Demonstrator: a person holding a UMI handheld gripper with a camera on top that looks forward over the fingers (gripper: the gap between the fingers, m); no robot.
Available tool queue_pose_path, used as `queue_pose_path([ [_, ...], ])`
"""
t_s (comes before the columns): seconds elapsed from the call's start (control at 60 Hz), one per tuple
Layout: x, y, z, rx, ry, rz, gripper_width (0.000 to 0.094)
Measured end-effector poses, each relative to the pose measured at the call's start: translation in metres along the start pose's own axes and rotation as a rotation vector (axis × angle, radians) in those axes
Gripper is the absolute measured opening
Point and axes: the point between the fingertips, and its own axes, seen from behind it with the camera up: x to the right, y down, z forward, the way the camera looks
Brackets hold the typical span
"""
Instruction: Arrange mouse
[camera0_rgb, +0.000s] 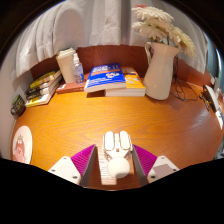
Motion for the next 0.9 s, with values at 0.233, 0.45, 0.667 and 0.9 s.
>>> queue_pose_path([
  [0.233, 0.000, -0.005, 0.007, 0.003, 0.005, -0.016, 0.0483],
  [0.45, 0.000, -0.003, 0.007, -0.034, 0.021, -0.001, 0.0362],
  [0.667, -0.004, -0.062, -0.045, 0.075, 0.094, 0.020, 0.0365],
  [0.9, -0.084, -0.196, -0.179, 0.371, 0.072, 0.085, 0.0366],
])
